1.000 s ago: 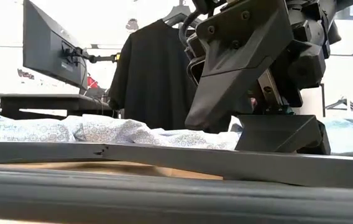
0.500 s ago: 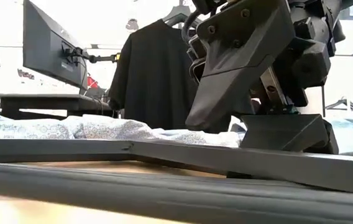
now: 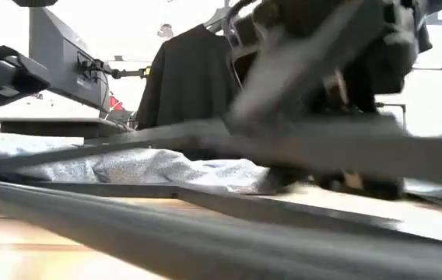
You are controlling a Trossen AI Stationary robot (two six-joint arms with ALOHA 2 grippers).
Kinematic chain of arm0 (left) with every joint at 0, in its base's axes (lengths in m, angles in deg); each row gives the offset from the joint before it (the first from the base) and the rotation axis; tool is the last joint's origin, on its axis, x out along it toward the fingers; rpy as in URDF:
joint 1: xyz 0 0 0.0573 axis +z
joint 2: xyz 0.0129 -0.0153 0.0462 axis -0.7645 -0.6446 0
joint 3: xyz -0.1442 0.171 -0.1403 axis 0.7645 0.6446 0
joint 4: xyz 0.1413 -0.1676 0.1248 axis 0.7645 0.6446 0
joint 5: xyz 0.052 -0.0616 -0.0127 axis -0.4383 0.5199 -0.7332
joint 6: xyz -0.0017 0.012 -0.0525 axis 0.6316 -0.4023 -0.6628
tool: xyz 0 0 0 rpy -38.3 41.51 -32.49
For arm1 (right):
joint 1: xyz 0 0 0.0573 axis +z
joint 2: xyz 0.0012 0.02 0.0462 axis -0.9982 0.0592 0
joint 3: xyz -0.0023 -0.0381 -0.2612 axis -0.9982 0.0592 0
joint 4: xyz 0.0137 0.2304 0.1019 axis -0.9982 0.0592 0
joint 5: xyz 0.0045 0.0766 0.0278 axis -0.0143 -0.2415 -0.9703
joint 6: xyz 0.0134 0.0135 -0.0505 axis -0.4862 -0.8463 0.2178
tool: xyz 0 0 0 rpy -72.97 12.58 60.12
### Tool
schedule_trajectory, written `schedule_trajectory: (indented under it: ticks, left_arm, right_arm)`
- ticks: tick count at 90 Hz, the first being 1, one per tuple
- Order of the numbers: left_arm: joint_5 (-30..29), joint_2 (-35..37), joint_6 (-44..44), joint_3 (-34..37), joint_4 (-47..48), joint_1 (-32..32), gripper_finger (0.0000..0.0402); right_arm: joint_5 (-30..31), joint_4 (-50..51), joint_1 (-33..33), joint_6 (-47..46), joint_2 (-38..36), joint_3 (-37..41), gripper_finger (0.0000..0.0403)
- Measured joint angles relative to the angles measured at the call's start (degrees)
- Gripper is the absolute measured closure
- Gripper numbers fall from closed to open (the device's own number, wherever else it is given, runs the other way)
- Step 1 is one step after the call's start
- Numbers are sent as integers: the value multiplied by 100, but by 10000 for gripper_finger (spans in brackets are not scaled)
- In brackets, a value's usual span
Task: Hang clothes
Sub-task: Insert the blue shirt on the grey hanger
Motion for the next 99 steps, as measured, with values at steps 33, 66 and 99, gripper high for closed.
schedule_trajectory:
  ticks: [33,66,99]
  left_arm:
    - [135,158,17,-227,507,117,279]
    - [151,1630,-109,-982,2637,161,279]
    - [801,3911,-304,-642,3236,1397,279]
  right_arm:
    - [23,-36,33,292,-170,-4,376]
    - [666,2392,166,774,-1727,-10,376]
    - [2021,5417,72,899,-3301,-12,376]
